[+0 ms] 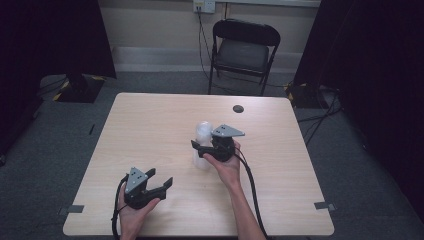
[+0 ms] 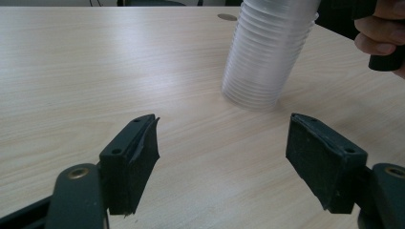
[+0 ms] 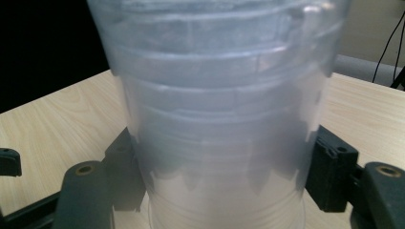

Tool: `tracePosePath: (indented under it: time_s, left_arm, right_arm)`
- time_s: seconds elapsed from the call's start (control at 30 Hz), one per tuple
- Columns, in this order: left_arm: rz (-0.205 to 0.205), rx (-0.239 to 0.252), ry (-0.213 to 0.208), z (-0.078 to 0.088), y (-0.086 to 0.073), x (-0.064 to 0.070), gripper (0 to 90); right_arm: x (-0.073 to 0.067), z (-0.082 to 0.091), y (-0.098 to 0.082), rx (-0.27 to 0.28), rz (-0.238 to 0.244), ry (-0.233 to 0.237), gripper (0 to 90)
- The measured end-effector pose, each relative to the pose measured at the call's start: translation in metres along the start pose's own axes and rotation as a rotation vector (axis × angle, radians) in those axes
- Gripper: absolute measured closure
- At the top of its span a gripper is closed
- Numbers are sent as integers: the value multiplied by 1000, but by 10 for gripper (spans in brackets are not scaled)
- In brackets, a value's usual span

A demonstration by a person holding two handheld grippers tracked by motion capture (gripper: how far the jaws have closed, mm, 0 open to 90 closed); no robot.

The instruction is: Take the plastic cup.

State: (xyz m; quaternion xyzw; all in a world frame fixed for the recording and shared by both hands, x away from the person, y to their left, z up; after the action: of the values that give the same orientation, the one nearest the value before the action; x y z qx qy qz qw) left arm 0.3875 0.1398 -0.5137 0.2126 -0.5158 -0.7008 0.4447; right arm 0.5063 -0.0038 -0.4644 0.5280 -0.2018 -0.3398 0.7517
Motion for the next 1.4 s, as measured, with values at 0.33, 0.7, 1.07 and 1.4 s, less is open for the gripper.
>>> tracePosePath:
  time_s: [0.33,0.7,1.07,1.4]
  left_arm:
    - [1,1,-2,0,0,1,264]
    - [-17,-5,-14,-3,0,5,269]
    - [-25,-12,-35,-7,1,12,268]
    - [-28,-7,-52,-10,1,15,271]
  right_arm:
    - [0,4,9,39,-35,19,293]
    - [0,8,21,64,-37,21,305]
    - [1,13,32,89,-35,22,306]
    - [1,17,44,109,-38,29,307]
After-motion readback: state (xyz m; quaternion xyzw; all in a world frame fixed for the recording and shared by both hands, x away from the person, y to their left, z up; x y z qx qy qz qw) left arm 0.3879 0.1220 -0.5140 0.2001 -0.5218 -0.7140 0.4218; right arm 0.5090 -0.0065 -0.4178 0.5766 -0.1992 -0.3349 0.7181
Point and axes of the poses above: each handheld gripper's, and its own axes: z roughly backward along the jaws, y roughly out of its top, x roughly to its right, the point moved 10 cm from there along -z, roughly forward along the jaws, and after that the axes turned 2 degrees about -y, right-handed, at the moved point
